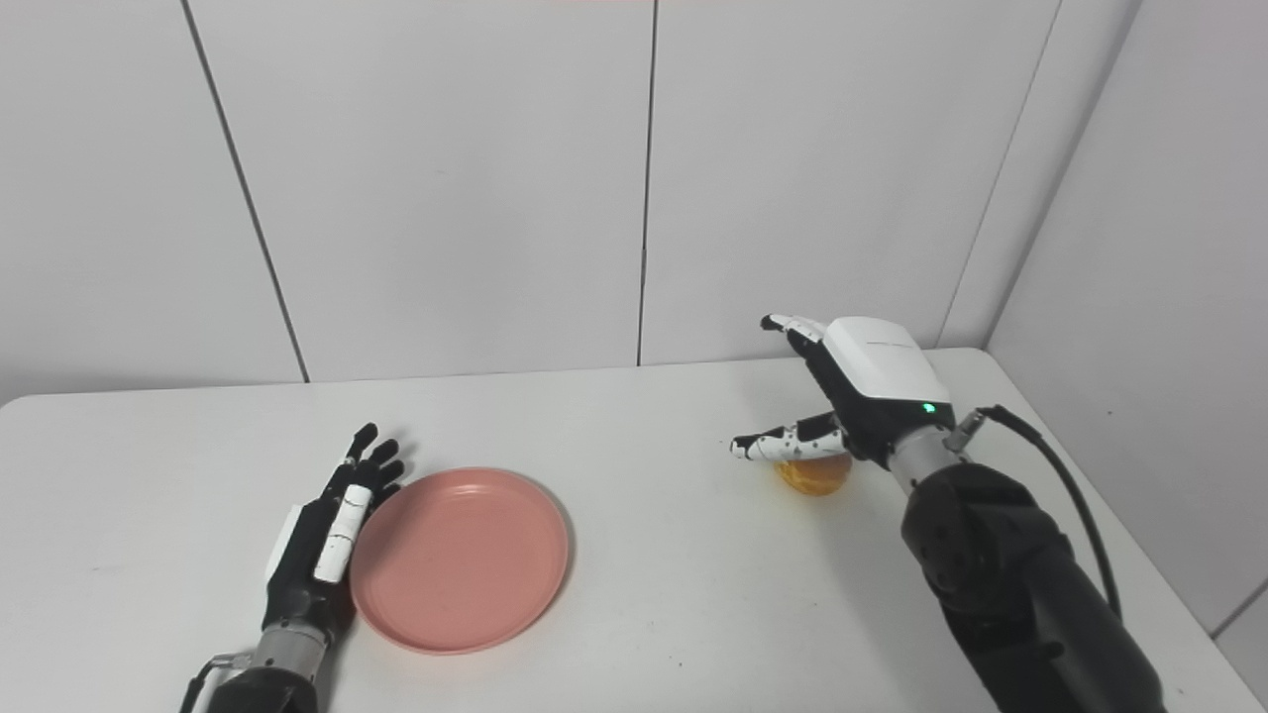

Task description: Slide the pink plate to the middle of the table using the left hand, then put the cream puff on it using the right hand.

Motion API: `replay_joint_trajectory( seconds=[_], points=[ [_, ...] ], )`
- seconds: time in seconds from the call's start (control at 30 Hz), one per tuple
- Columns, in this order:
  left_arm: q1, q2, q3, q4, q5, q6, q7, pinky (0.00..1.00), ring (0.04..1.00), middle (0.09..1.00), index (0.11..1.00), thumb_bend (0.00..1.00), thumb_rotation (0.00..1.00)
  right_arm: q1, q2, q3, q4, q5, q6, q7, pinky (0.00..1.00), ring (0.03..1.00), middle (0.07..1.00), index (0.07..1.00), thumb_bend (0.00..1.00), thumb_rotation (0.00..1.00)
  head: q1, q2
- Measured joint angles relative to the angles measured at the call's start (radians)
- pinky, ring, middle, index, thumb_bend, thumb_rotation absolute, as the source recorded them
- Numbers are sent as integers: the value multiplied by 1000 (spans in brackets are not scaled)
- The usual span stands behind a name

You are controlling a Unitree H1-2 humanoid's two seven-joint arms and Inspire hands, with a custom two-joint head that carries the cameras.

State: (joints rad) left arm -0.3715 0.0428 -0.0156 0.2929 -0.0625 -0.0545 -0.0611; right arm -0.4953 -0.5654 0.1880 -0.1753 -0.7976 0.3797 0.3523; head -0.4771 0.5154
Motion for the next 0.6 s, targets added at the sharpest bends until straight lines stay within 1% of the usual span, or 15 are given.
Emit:
replay_joint_trajectory(
  seconds=[0.07,0.17,0.3,0.47,0.6],
  points=[
    [0,0,0,0,0,0,-1,917,915,936,947,858,843,-20,-13,6,37,-7,-1,10,783,856,866,834,1000,499,0,0],
    [0,0,0,-1,0,0,-1,926,917,936,949,858,840,-41,-21,9,85,-7,-3,16,795,861,871,835,1000,498,0,0],
    [0,0,-1,-1,1,0,-1,904,912,933,949,850,844,-61,-20,20,168,3,-4,24,804,859,864,838,1000,462,2,2],
    [1,-3,0,-3,0,1,-1,942,917,934,950,873,835,-75,-16,25,251,15,-9,21,752,852,863,841,1000,456,9,0],
    [2,-9,4,-4,-7,2,-1,965,920,938,952,875,831,-79,-4,37,302,25,-24,-4,709,844,862,840,1000,442,12,0]
  ],
)
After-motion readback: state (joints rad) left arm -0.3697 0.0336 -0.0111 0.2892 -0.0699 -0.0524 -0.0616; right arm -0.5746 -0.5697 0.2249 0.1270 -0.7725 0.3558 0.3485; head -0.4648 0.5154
